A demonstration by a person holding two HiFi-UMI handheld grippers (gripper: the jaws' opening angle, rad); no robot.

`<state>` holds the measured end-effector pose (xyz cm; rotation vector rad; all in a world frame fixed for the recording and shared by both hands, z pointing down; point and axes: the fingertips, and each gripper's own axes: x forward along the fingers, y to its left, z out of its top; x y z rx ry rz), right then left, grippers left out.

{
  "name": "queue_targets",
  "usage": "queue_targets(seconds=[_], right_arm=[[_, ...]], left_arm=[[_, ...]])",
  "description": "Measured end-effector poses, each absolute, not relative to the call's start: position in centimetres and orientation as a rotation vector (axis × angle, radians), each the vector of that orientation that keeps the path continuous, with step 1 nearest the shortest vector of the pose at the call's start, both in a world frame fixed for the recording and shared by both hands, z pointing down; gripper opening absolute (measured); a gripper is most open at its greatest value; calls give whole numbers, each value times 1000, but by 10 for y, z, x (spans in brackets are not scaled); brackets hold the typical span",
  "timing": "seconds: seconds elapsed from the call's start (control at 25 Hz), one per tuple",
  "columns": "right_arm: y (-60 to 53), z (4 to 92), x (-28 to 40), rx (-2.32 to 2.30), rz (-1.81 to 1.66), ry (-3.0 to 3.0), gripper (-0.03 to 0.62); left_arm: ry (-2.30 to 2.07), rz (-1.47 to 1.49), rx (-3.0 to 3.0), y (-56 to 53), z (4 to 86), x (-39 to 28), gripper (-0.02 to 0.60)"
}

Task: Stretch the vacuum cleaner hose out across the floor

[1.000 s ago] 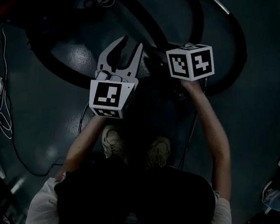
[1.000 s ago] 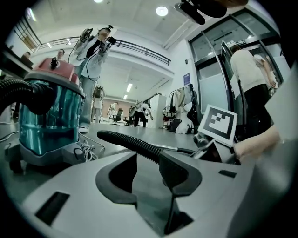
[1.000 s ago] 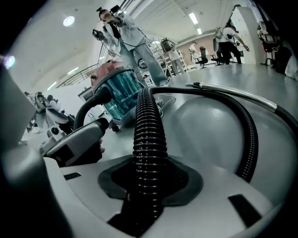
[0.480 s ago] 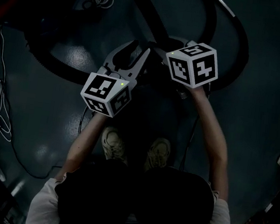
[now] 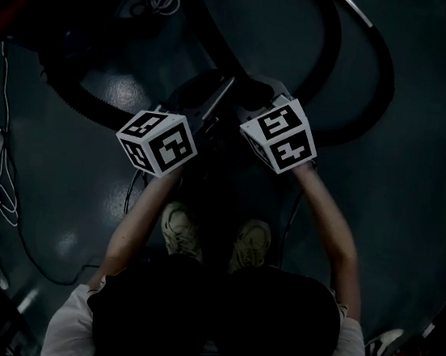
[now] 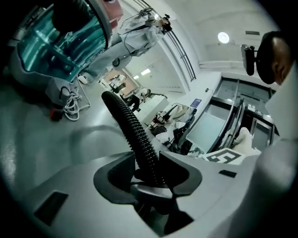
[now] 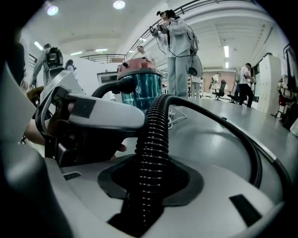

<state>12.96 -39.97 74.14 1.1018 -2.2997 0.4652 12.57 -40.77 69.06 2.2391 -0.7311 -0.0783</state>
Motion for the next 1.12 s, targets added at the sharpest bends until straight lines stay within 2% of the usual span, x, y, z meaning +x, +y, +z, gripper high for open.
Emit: queue_targets(seconds=[0.08,0.16,0.2,0.4,0.88,1.12], right_arm=[[-396,738,128,1091,448,-2319,160],[-394,735,127,1075,444,-2332,160],[-392,735,125,1058,442,-2335,160],[-375,742,105,955,322,-2303,160],[-372,728,121,1100,-54,-2190,164],[-349,768,180,1076,-218,-1912,167]], left_arm=[[-747,-91,2207,-408,692,126,150],[-773,-94,2196,-412,694,126,252],[-778,-87,2199,-414,695,128,264],[-814,8,2222,-422,700,139,261],[-862,3,2235,-429,688,137,256],[-914,-94,2184,-456,677,108,256]])
